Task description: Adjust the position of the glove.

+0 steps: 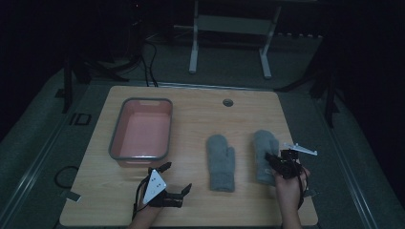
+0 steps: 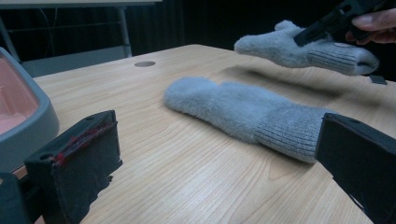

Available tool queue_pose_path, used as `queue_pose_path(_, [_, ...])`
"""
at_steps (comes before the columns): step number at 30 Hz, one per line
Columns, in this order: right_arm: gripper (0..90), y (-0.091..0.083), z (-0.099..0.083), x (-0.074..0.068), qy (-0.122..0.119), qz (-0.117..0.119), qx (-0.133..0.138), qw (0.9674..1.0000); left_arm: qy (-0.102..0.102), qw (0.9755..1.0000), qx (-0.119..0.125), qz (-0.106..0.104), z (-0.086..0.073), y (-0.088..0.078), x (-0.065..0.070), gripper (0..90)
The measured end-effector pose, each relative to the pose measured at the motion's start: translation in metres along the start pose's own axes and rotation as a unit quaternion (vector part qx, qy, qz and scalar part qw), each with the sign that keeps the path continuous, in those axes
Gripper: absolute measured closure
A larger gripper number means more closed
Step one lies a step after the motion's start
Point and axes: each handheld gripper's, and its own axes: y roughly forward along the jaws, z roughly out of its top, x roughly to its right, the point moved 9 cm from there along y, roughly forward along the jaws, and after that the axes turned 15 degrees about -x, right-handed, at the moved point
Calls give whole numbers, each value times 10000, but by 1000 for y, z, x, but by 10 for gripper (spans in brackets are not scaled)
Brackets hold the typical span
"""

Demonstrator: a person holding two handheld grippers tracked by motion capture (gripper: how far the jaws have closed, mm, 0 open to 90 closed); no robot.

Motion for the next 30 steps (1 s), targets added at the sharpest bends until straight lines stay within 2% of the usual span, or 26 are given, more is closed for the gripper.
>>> queue_pose_path(2, [811, 1, -2, -10, -13, -54, -2, 10000, 6, 10000, 4, 3, 0, 0, 0, 5])
queue_pose_path(7, [811, 0, -3, -19, 139, -12, -17, 9999, -6, 10000, 16, -11, 0, 0, 1, 5])
queue_pose_path(9, [812, -4, -1, -25, 169, 79, 35, 9998, -17, 10000, 2, -22, 0, 1, 1, 5])
queue_pose_path(12, [811, -11, 3, -36, 281, 134, 287, 9991, -5, 10000, -9, -38, 0, 2, 2, 5])
queue_pose_path(14, [811, -12, 4, -45, 174, 56, 366, 9992, -4, 10000, -8, -40, 0, 2, 2, 5])
queue_pose_path(19, [811, -4, 2, -75, -69, 253, 200, 9995, -23, 10000, 19, -73, 1, 1, 2, 5])
queue_pose_path(24, [811, 6, 1, -102, -306, 248, 89, 9992, -50, 9999, 60, -83, 3, -1, 3, 5])
queue_pose_path(30, [811, 11, 4, -131, -454, 352, 59, 9983, -102, 9998, 97, -114, 5, -3, 2, 5])
